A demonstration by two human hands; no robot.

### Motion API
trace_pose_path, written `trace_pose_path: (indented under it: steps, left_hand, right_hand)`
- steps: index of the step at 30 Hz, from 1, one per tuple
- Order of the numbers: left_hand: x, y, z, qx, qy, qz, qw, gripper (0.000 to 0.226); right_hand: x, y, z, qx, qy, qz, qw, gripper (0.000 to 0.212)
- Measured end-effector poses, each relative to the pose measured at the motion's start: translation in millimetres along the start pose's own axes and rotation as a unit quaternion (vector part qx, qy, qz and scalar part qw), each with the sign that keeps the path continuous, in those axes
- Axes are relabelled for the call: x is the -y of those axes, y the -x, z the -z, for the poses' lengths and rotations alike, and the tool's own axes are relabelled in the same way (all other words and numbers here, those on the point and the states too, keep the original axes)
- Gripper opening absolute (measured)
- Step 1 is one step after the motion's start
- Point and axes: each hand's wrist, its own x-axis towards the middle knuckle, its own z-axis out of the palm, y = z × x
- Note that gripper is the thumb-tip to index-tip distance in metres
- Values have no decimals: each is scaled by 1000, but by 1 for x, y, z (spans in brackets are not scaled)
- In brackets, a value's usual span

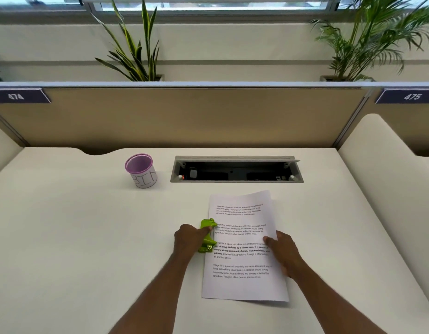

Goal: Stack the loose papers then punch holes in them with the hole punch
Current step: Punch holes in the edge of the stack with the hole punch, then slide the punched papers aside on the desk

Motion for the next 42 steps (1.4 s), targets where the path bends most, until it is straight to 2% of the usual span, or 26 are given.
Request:
trace_pose_path:
  steps: [4,9,12,16,19,21,22,25,27,30,34,37,39,42]
  left_hand:
    - [-4,0,-2,9,-12,13,1000,59]
    - [2,4,-12,-27,-49,-23,998,40]
    - [2,4,-10,-28,-36,-19,999,38]
    - [0,3,-7,-21,-43,-7,999,48]
    - [-6,13,-7,-118,-85,-28,989,67]
    - [-17,21,-11,-192,-87,-98,973,62]
    - [-26,26,-15,-201,-65,-135,968,56]
    - [-50,38,-38,-135,15,-174,975,48]
    - [-65,44,-55,-55,84,-137,985,43]
    - [-81,51,-78,37,167,-105,980,30]
    - [-95,54,-109,52,201,-69,976,18]
    - [-109,53,-133,59,194,-54,978,20]
    - [-120,53,-150,58,179,-44,981,20]
    - [-137,53,-174,58,157,-41,985,21]
  right_hand:
    - [-1,-2,2,8,-17,-9,1000,19]
    - [-6,-4,5,10,-71,-30,997,18]
    - [-7,-4,11,9,-101,-41,994,17]
    - [-4,-6,28,7,-113,-41,993,22]
    - [2,-5,46,0,-123,-36,992,20]
    - [7,-4,59,-1,-132,-33,991,21]
    - [8,-4,65,-3,-139,-31,990,23]
    - [13,-4,85,-13,-163,-29,986,26]
    - [14,-4,98,-14,-167,-27,985,25]
    - [12,-7,122,-11,-160,-21,987,23]
    - [4,-18,155,-31,-107,-7,994,20]
    - [-1,-28,174,-110,-8,32,993,20]
    - [-4,-36,186,-171,37,58,983,28]
    - [-7,-51,200,-203,94,79,971,41]
